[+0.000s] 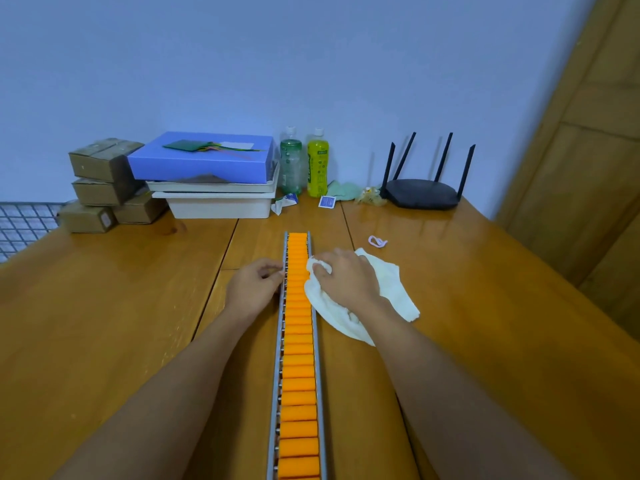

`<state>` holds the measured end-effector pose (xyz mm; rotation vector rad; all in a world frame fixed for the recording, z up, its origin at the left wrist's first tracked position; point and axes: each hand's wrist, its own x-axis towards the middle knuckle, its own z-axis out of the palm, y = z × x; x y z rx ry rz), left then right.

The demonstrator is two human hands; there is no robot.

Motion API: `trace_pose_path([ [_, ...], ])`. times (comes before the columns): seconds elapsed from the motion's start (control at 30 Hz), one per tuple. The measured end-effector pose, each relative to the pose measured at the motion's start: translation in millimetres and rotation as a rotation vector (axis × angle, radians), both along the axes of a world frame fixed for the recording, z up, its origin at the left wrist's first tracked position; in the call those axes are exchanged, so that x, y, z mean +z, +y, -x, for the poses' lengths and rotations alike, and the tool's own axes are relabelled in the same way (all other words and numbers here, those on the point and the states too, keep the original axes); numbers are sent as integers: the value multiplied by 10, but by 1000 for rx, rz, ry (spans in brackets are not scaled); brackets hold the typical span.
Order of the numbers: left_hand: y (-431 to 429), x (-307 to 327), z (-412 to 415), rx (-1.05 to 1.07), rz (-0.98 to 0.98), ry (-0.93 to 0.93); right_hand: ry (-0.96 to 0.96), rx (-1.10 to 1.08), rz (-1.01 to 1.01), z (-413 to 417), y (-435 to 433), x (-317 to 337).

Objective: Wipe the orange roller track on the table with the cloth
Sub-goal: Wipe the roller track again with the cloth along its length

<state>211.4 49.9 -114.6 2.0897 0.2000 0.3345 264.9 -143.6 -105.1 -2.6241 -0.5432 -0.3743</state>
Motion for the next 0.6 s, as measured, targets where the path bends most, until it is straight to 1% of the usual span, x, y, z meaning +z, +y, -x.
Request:
trace_pose_path([
  [0.07, 4, 27, 58, -23, 84, 25, -20, 12, 16, 107, -42, -11],
  [0.17, 5, 45, 155, -43, 93, 37, -43, 23, 32, 261, -96, -23],
  [0.4, -70, 62, 475, -74, -8, 58, -75, 42, 96, 569, -201, -41],
  [0.6, -123, 75, 774, -59, -144, 69, -75, 61, 95, 859, -288, -48],
])
